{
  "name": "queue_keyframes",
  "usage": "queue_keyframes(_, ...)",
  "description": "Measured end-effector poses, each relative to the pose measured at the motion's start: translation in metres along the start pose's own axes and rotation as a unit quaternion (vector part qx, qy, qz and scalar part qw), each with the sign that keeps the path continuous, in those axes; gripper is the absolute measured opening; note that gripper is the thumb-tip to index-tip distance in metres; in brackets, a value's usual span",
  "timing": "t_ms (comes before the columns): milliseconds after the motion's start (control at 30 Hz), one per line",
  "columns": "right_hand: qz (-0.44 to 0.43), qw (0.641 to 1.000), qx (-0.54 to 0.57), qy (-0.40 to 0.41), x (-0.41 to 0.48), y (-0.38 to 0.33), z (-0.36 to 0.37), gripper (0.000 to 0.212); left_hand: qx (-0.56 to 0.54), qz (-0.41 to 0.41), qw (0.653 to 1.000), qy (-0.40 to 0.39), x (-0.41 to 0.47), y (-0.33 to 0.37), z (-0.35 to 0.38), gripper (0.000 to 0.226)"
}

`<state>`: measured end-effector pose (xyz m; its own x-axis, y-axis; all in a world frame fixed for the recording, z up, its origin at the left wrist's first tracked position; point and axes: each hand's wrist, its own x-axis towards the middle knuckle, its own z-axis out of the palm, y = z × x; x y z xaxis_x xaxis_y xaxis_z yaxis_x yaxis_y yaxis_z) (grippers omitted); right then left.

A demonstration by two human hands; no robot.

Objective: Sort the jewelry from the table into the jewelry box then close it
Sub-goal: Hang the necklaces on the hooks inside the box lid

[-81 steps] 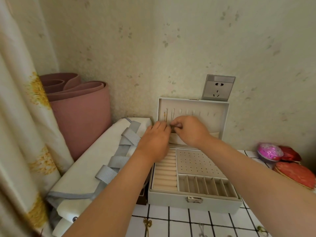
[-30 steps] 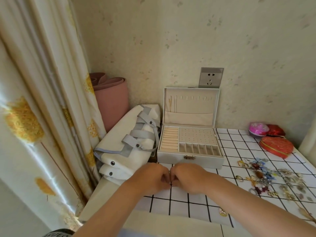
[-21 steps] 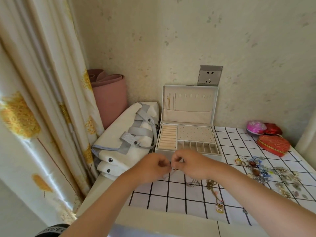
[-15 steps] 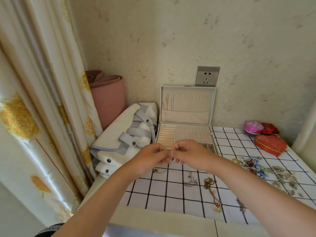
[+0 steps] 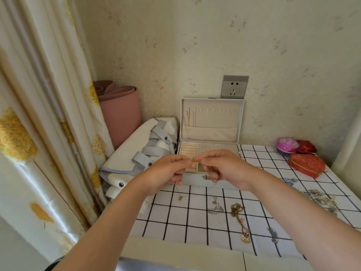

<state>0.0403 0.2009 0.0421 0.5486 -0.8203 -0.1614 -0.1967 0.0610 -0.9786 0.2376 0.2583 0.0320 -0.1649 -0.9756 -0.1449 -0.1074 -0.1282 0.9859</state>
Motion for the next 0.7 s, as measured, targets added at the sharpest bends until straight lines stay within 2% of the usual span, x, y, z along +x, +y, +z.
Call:
queue_keyframes(100, 0.015, 0.999, -0.037, -0.019, -0.002, -0.003, -0.006, 0.028, -0.015, -0.006, 1.0, 0.011, 0.002, 0.004, -0.005, 0.017)
queue_keyframes(267, 0.017, 0.997, -0.066, -0.038, -0.004, -0.012, -0.014, 0.019, -0.058, -0.003, 0.998, 0.01, 0.003, 0.009, -0.015, 0.021)
queue_keyframes(433, 0.012, 1.0, -0.011, -0.009, 0.001, -0.014, -0.023, 0.021, -0.048, 0.0, 0.999, -0.002, 0.009, 0.015, -0.021, 0.019)
queue_keyframes(500, -0.01, 0.999, 0.033, 0.015, 0.007, -0.016, -0.027, 0.022, -0.055, 0.002, 0.998, -0.02, 0.011, 0.02, -0.024, 0.022)
queue_keyframes(567, -0.028, 0.996, 0.051, 0.06, 0.013, -0.018, -0.032, 0.021, -0.107, 0.012, 0.994, -0.032, 0.014, 0.023, -0.027, 0.025)
queue_keyframes(700, -0.04, 0.988, -0.015, 0.147, 0.025, -0.011, -0.039, 0.022, -0.225, 0.039, 0.973, -0.031, 0.029, 0.022, -0.033, 0.025)
